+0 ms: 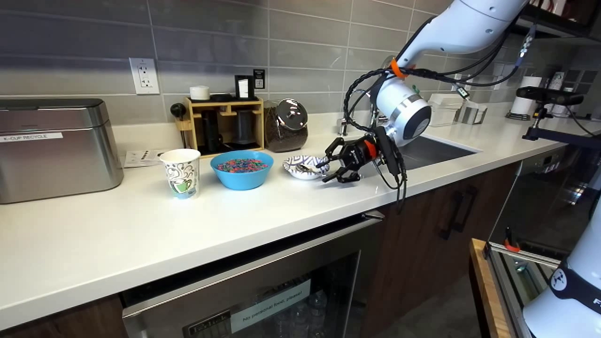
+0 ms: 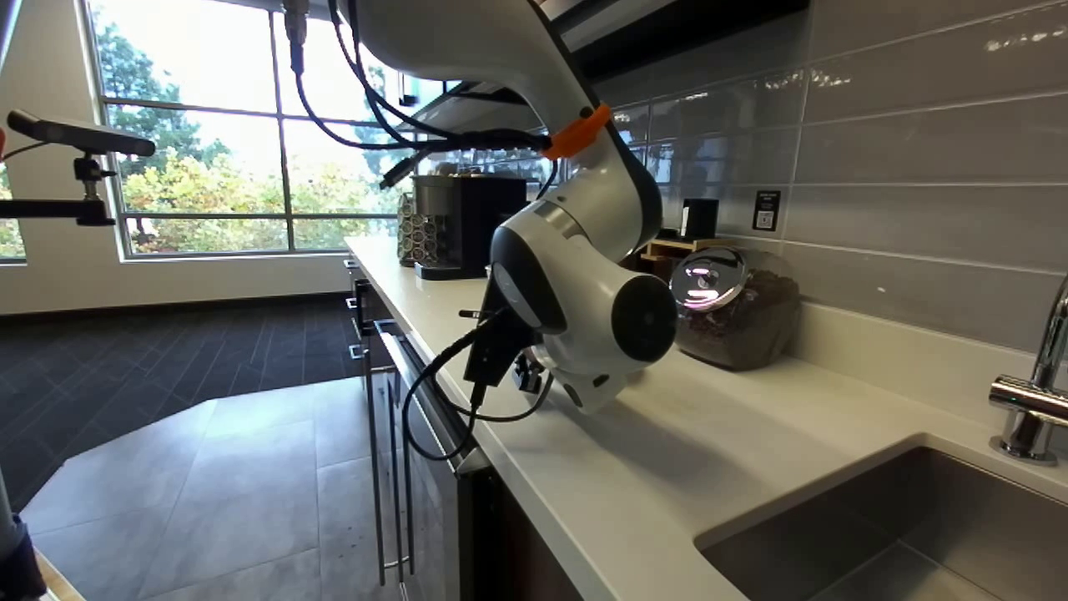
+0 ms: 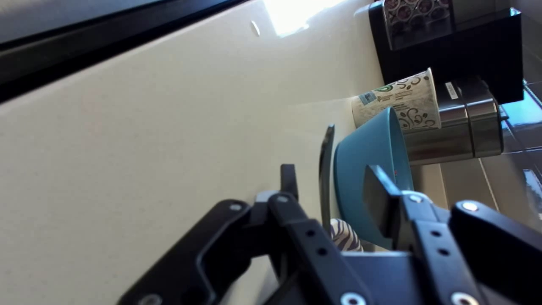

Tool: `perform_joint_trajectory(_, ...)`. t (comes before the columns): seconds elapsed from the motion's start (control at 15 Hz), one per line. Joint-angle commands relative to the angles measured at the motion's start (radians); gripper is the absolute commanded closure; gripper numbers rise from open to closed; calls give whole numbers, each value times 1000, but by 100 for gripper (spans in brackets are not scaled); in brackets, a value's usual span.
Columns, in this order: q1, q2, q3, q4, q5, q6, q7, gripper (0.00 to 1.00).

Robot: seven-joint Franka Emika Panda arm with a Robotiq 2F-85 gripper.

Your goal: Put some of the contents of the blue blow onto the white plate using the silver spoon

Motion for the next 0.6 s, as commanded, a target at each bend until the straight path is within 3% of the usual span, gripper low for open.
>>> perform_joint_trajectory(0.0, 10, -27, -19, -9, -55, -2, 32, 23)
perform_joint_trajectory(0.2, 42, -126, -39, -53, -200, 92, 136, 1)
perform_joint_trajectory(0.53, 122, -382, 18, -117, -454, 412, 408, 0)
